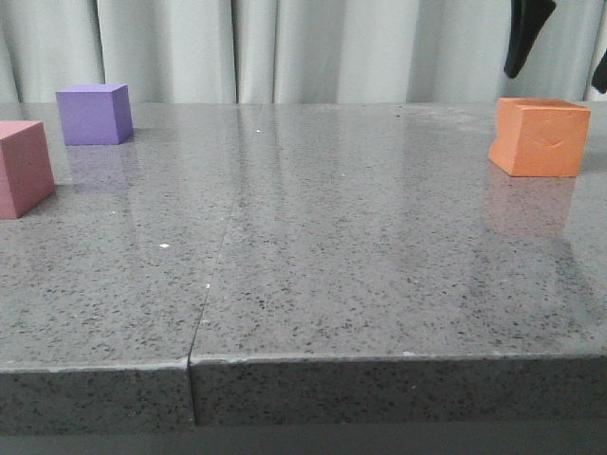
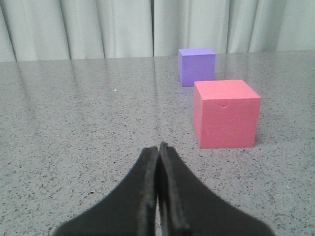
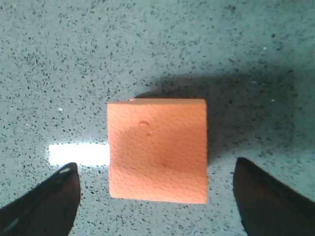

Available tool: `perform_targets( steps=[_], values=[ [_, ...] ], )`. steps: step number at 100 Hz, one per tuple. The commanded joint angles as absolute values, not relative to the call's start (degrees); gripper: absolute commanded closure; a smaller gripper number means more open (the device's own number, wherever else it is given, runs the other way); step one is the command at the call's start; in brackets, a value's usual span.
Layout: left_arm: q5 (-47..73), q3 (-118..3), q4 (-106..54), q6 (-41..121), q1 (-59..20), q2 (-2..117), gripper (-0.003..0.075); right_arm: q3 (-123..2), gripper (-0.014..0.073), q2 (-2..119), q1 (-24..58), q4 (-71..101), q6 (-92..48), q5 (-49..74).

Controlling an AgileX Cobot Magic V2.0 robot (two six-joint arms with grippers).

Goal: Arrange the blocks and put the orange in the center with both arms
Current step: 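Lower the right gripper over the orange cube and close on it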

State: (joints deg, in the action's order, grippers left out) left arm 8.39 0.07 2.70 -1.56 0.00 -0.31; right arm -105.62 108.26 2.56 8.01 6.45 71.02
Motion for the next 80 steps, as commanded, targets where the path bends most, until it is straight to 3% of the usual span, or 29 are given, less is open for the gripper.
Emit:
perform_targets(
  steps=[1,63,71,80],
  values=[
    [3.7,2.3,2.1,-1.8,0.0,-2.1,0.0741,-107.4,-0.0032,105.9,3.0,8.7,5.8,72.4],
    [3.7,2.3,2.1,-1.8,0.0,-2.1,0.0741,-107.4,-0.0029,113.5,3.3,7.2,5.8,73.0],
    [3.7,2.3,2.1,-1.8,0.0,-2.1,0.0741,-107.4,0.0006,114.0,3.3,6.9,5.8,73.3],
    [3.7,2.3,2.1,-1.8,0.0,-2.1,0.0741,-107.4,0.0109,114.0,3.3,6.4,5.8,72.9]
  ],
)
